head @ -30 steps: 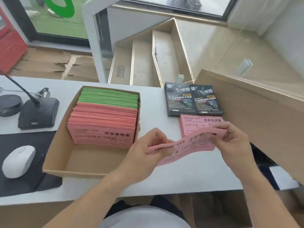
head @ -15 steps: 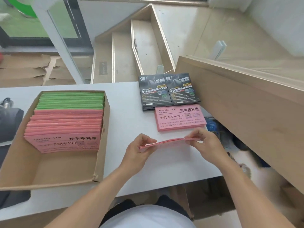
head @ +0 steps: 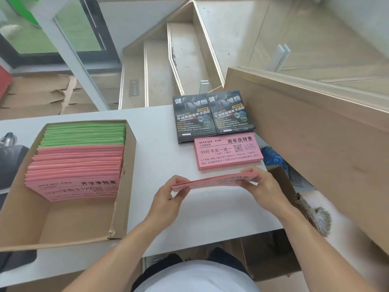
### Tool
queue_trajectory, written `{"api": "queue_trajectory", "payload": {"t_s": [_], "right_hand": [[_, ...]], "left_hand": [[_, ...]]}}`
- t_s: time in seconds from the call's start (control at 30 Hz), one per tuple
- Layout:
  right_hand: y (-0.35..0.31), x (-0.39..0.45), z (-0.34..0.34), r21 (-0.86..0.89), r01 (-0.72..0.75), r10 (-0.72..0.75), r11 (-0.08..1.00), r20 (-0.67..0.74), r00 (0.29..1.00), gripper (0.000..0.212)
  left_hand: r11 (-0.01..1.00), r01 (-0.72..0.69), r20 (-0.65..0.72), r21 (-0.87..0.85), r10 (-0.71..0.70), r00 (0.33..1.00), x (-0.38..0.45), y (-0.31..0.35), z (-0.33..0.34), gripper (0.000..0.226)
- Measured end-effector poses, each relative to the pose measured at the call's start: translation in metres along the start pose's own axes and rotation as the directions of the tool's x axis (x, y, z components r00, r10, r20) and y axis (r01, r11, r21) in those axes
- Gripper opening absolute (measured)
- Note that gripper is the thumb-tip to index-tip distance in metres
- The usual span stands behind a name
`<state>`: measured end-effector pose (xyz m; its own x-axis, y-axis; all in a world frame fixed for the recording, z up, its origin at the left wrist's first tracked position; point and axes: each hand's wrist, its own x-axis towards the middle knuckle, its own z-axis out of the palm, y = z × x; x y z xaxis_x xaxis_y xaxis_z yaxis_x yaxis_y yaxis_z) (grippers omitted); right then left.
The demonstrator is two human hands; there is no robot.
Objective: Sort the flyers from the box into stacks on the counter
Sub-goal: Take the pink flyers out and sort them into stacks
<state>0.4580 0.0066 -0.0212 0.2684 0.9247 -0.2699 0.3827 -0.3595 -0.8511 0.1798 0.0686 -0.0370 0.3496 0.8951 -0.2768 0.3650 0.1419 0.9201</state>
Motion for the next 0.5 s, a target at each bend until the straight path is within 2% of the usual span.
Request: {"api": "queue_trajectory", "payload": {"t_s": [0.13, 0.23, 0.37, 0.5], "right_hand": [[0.009, 0.001, 0.002, 0.005, -0.054, 0.053, 0.999, 0.098, 0.994, 0.023], [0.012, 0.008, 0.002, 0.022, -0.048, 0.046, 0.999, 0.086, 0.995, 0.028], [0.005, 0.028, -0.007, 0.177, -0.049, 0.064, 0.983, -0.075, 0.995, 0.022], [-0.002, 0.055, -0.017, 0.080, -0.052, 0.070, 0.995, -0.249, 0.966, 0.021]], "left_hand": [[0.997, 0.072, 0.057, -0.016, -0.071, 0.996, 0.003, -0.010, 0.012, 0.018], [0.994, 0.102, 0.052, -0.037, -0.100, 0.994, 0.011, -0.006, 0.014, 0.027], [0.991, 0.112, -0.070, -0.069, -0.116, 0.991, 0.042, 0.015, 0.017, 0.020], [0.988, 0.141, -0.155, -0.068, -0.150, 0.976, 0.076, 0.038, 0.033, 0.019]]}}
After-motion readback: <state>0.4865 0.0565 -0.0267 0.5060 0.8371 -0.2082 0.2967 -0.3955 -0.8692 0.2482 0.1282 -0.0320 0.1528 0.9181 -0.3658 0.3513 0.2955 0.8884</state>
